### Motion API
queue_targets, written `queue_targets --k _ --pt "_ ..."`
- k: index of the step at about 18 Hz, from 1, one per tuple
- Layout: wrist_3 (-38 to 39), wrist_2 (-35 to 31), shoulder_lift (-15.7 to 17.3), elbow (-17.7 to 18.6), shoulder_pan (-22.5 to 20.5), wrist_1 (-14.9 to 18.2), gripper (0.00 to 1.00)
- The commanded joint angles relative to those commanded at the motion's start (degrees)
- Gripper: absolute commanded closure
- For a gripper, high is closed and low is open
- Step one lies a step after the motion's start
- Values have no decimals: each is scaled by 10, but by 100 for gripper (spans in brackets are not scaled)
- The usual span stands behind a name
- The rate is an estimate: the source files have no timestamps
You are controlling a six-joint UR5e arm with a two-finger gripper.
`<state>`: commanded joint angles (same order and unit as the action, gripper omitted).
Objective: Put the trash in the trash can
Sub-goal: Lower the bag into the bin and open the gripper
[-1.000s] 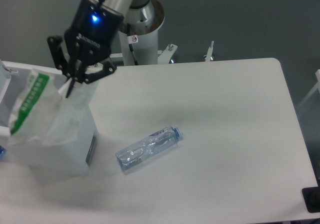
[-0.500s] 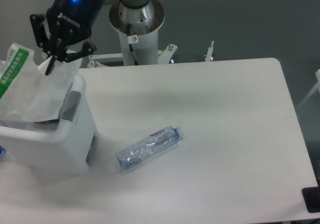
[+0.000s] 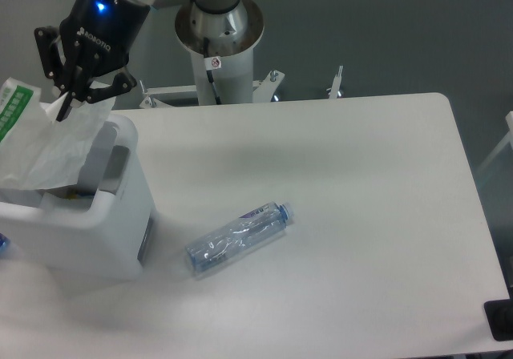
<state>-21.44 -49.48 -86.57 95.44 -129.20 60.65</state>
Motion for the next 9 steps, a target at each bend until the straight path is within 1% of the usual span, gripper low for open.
queue_targets --k 1,2,3,5,6,7,9 --pt "-9 0 -1 6 0 -3 63" --pt "-24 0 -2 8 0 -3 37" --pt "-37 1 -3 10 0 -3 25" --pt "-45 0 -2 11 0 -3 15" --pt "-45 -1 -2 11 -1 -3 2" --pt "-45 -1 -1 11 -1 -4 0" --pt "-45 -1 -1 9 -1 -6 0"
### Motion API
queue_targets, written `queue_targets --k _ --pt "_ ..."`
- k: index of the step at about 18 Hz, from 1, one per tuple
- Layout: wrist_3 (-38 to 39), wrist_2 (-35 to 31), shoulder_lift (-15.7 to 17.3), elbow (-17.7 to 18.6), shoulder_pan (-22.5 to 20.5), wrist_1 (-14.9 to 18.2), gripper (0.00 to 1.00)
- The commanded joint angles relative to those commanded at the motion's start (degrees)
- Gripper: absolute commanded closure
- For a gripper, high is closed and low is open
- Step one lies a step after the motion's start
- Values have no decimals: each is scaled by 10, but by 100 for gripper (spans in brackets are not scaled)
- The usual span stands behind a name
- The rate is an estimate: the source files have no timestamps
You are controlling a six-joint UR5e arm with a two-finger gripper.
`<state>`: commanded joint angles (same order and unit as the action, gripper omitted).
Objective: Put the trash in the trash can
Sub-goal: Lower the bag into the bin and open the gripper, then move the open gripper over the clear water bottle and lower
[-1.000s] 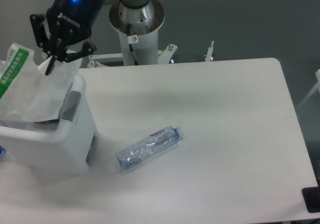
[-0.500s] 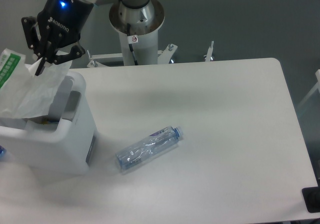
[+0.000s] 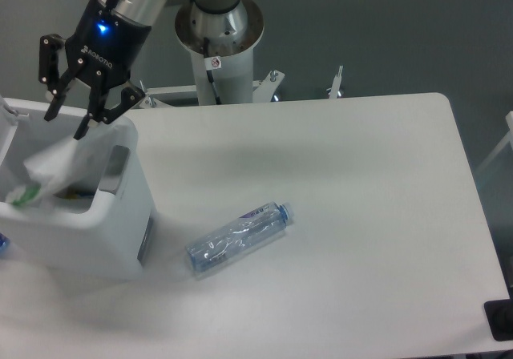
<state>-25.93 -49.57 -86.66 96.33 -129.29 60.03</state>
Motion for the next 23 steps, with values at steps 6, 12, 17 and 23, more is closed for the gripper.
queue_targets --k 6,12,17,23 --pt "-10 0 -11 -5 -54 -3 0" --pt "-61 0 -35 -4 -138 -20 0" --pt "-80 0 -89 -8 -160 -55 0" --pt "-74 -25 -156 -72 -164 -68 0"
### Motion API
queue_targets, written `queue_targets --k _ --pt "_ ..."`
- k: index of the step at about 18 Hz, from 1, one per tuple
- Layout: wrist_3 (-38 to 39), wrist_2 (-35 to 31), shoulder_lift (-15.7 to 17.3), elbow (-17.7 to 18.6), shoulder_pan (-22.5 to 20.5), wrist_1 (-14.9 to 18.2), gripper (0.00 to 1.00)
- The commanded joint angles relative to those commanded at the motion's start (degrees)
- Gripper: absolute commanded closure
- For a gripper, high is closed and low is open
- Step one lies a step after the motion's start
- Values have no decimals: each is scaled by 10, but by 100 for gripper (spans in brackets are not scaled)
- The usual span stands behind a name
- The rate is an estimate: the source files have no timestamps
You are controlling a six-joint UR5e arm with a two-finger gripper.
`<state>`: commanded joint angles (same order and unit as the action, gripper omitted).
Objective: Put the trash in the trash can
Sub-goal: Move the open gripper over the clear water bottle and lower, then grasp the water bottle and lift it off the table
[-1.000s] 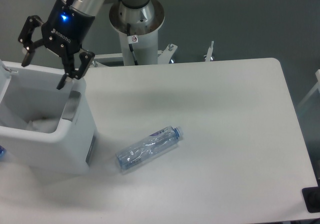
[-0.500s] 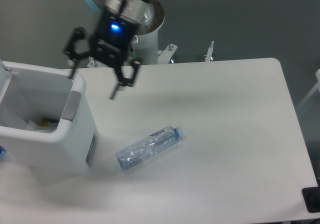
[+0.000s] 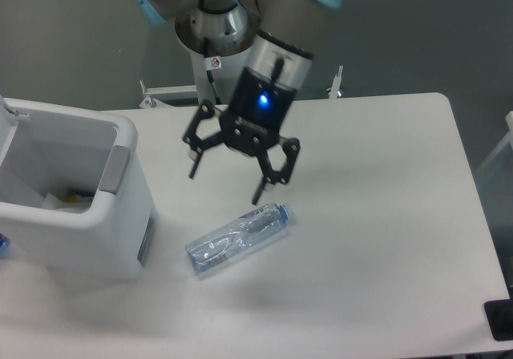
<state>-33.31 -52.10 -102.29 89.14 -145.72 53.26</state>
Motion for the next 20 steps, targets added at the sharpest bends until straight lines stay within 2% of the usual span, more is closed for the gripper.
queue_targets --k 3,7,9,12,14,18,20 --pt "0 -52 -32 -28 3 11 0" --pt "-7 -105 -52 -36 18 46 0" --pt "-21 -148 -71 -56 32 86 0" --pt "-58 -216 -114 -118 56 180 0" --pt "-88 -242 -140 -145 68 220 0" --pt "-109 -295 -159 -144 104 228 0" --pt "-145 -313 -168 -138 110 230 0"
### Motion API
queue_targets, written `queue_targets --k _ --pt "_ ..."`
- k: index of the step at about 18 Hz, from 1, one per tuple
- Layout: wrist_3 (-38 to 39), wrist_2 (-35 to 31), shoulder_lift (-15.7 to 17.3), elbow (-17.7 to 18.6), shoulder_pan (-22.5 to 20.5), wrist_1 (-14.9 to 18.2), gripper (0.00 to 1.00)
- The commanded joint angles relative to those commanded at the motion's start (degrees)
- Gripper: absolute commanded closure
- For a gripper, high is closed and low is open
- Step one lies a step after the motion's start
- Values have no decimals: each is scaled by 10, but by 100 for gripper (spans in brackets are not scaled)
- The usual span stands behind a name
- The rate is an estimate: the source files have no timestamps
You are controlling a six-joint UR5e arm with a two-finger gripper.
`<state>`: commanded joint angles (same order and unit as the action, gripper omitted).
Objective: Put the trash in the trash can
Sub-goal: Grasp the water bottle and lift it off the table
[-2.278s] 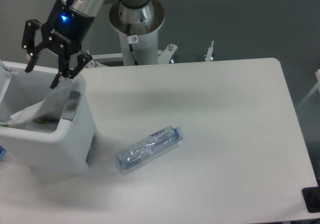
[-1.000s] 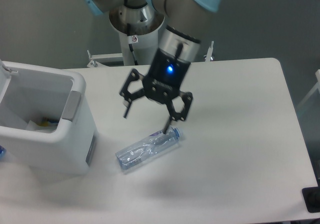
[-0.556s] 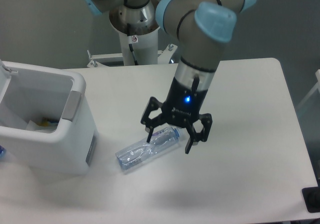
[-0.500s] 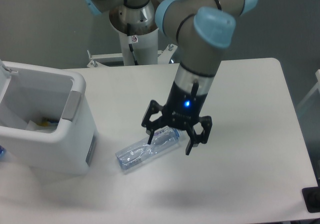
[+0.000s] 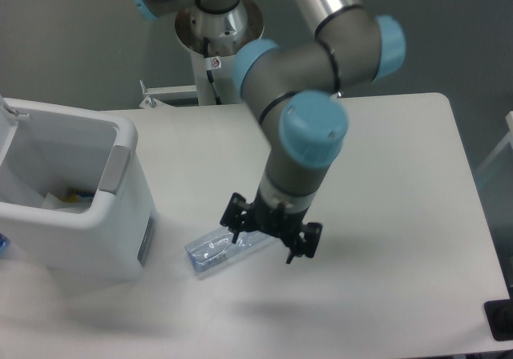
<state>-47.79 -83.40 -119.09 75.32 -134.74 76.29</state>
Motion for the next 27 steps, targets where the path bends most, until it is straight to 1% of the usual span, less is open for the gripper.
queue_targets --k 1,2,3,6,7,9,13,20,23,27 --pt "-27 -2 -4 0 7 8 0" --pt "-49 -8 -7 2 12 23 0" --pt "-52 -14 -9 4 18 29 0" --pt "-56 -39 -11 33 33 26 0" --pt "-55 -51 -17 38 43 25 0" --pt "-55 -74 -29 37 53 27 0" --pt "-55 -79 -51 30 65 26 0" --pt "-54 -86 -75 29 85 26 0" --pt "-52 -86 -88 29 87 26 0" --pt "-50 -87 -92 29 92 26 0"
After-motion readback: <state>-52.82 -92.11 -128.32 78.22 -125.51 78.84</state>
